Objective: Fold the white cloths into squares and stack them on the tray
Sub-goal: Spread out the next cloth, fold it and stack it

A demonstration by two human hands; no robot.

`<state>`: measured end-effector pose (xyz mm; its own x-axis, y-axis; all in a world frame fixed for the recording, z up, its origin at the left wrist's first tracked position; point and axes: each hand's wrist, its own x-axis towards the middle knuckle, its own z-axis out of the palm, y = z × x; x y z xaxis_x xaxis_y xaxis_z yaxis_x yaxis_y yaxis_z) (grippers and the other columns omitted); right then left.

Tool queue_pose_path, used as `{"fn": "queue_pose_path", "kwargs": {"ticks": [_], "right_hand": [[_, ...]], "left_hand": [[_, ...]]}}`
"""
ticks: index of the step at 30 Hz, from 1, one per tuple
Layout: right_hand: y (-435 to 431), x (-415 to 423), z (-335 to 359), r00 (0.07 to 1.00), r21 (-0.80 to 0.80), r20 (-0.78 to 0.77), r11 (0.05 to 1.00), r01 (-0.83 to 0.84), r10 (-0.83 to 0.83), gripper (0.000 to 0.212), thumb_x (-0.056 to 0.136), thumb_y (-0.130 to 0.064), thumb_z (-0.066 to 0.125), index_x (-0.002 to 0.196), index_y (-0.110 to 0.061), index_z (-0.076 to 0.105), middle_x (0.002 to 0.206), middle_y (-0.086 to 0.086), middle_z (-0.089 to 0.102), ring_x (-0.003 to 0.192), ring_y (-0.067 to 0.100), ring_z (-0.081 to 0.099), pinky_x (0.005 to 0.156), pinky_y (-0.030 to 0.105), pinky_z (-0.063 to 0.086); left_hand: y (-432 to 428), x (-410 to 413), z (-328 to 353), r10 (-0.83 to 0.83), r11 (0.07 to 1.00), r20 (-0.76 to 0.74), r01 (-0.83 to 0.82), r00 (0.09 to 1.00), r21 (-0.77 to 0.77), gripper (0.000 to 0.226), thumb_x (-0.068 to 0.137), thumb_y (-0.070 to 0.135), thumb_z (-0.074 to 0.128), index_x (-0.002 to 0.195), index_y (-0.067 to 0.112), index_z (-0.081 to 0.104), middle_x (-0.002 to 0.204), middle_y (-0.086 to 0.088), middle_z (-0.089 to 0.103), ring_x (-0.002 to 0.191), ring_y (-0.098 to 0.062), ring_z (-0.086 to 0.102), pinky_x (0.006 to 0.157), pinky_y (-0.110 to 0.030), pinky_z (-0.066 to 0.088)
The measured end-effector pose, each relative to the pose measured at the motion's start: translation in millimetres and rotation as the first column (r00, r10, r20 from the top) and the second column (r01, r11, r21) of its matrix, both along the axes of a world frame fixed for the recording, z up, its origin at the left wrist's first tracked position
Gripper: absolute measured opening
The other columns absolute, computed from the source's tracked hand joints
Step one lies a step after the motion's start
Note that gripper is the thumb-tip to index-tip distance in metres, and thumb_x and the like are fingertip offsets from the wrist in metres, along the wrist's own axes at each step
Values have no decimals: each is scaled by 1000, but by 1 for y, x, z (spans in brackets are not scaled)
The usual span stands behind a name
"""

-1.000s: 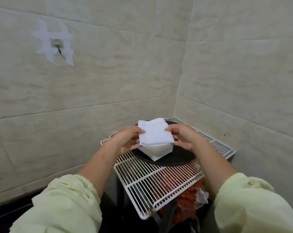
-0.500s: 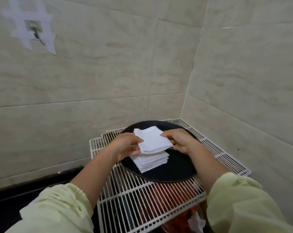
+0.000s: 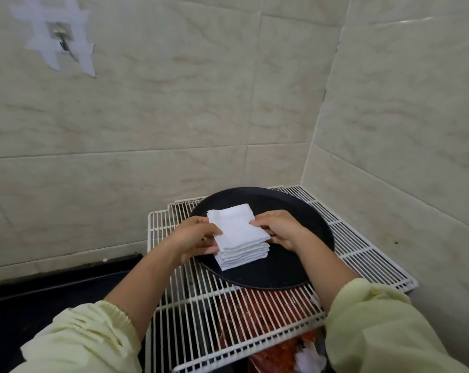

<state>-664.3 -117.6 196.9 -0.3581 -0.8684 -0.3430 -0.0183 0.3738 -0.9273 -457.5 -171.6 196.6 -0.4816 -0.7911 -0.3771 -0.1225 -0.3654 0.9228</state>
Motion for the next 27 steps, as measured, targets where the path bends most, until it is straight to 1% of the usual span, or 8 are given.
{"fn": "queue_pose_path", "kwargs": {"ticks": [4, 7, 9, 13, 18, 22, 25, 27], "right_hand": [[0, 2, 1, 995, 4, -98, 1000, -6, 7, 18, 84, -9, 70, 102, -6, 69, 84, 7, 69, 66, 12, 61, 42, 16, 43], [-2, 4, -1, 988, -14, -155, 1000, -16, 13, 12, 83, -9, 72, 94, -8, 69, 88, 9, 69, 73, 16, 63, 54, 23, 46], [-2, 5, -1, 979, -16, -204, 999, -27, 23, 8, 82, -10, 72, 89, -10, 68, 89, 8, 69, 78, 16, 63, 62, 24, 48], [-2, 6, -1, 946, -29, -325, 999, -22, 11, 10, 80, -11, 75, 84, -12, 66, 92, 8, 68, 82, 17, 62, 65, 25, 48], [-4, 13, 11, 842, -175, -536, 984, -42, -60, 28, 74, -12, 77, 97, -15, 61, 103, 3, 65, 96, 16, 62, 72, 23, 46], [-10, 41, 28, 734, -256, -676, 954, -153, -64, 29, 78, -17, 75, 104, -15, 62, 111, 3, 62, 104, 17, 57, 88, 30, 48], [-14, 87, 30, 681, -243, -732, 930, -277, 12, 32, 81, -20, 73, 109, -10, 64, 112, 4, 63, 103, 17, 57, 86, 28, 46], [-17, 119, 29, 638, -223, -768, 909, -353, 59, 32, 82, -21, 72, 111, -8, 63, 112, 7, 63, 102, 19, 58, 84, 27, 44]], "left_hand": [[2, 1, -5, 84, 996, -4, -84, 996, -11, 47, 77, -5, 72, 117, 9, 51, 111, -18, 65, 79, -28, 67, 56, -29, 57], [6, 1, -5, 108, 993, 18, -108, 994, -39, 51, 77, -5, 72, 119, 11, 47, 108, -19, 64, 71, -26, 66, 54, -30, 57], [8, 1, -4, 126, 990, 38, -124, 991, -63, 52, 78, -5, 72, 118, 12, 45, 107, -19, 63, 69, -26, 65, 54, -32, 58], [10, 3, 0, 136, 988, 76, -129, 988, -89, 53, 79, -3, 73, 119, 14, 42, 99, -18, 65, 70, -24, 65, 60, -34, 58], [9, 12, 2, 186, 972, 98, -169, 978, -164, 50, 81, 4, 72, 119, 16, 42, 102, -16, 65, 74, -21, 65, 58, -31, 53], [9, 33, 6, 285, 922, 77, -251, 955, -296, 42, 84, 4, 69, 118, 14, 45, 85, -11, 63, 71, -19, 61, 64, -34, 53], [14, 71, 6, 369, 854, 123, -284, 921, -437, 35, 85, 7, 67, 114, 12, 49, 77, -5, 57, 68, -18, 56, 69, -38, 50], [17, 100, 4, 431, 794, 181, -276, 884, -541, 29, 85, 9, 66, 111, 12, 54, 82, -5, 59, 71, -19, 57, 69, -36, 47]]}}
